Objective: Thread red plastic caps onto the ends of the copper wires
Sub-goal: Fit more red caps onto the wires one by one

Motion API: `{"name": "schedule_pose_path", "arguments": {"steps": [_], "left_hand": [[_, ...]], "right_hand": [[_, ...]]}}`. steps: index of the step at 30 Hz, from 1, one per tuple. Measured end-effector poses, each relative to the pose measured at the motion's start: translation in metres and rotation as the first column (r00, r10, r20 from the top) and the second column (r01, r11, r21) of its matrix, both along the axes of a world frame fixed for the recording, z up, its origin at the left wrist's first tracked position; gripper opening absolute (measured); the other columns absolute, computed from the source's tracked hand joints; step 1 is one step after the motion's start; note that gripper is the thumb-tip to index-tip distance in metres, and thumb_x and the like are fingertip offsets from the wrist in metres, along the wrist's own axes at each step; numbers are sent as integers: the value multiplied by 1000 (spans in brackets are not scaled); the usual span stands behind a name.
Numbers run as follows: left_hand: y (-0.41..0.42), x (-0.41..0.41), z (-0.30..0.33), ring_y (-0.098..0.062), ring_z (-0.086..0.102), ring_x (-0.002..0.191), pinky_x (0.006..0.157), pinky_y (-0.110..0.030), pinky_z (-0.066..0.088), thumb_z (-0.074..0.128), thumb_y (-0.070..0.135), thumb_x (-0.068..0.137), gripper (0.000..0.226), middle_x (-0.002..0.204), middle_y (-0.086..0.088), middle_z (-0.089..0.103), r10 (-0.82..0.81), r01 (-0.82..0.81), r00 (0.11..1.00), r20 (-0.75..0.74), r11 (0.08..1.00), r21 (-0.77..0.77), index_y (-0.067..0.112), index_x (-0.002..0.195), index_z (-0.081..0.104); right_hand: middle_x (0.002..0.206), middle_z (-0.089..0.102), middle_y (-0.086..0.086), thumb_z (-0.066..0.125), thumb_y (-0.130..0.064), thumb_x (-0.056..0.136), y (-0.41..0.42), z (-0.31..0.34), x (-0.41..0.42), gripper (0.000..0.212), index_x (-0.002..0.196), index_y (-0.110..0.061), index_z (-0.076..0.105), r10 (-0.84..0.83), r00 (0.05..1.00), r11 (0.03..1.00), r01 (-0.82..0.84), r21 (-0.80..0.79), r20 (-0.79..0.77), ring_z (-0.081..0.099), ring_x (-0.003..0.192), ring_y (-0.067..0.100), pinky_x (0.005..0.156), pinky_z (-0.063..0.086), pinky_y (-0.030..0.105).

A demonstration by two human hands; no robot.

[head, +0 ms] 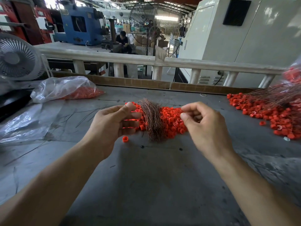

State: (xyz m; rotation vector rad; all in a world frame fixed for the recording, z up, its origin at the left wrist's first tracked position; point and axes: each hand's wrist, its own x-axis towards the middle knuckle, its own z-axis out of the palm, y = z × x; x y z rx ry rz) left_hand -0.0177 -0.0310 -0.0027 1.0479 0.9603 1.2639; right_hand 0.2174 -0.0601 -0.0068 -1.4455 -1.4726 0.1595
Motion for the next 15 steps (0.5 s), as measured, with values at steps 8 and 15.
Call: {"name": "schedule_pose_path", "arguments": {"steps": [8, 15], "left_hand": [[1, 3, -2, -13, 67, 60, 57, -28, 59, 64, 13, 98, 11, 82, -7, 77, 161, -119, 943, -291, 980, 158, 10, 96, 74], [3, 1, -6, -15, 67, 65, 56, -27, 56, 62, 11, 98, 14, 81, -2, 77, 181, -108, 904, -387, 973, 201, 17, 94, 74]], "right_hand": [[85, 75, -3, 70, -30, 88, 18, 0, 78, 16, 73, -27, 68, -435, 900, 879, 426, -212, 3, 71, 82, 28, 78, 58, 43], [76, 71, -4, 73, -30, 82, 22, -11, 101, 11, 72, -25, 72, -500, 863, 766, 480, -427, 73, 64, 70, 20, 66, 49, 31]]}}
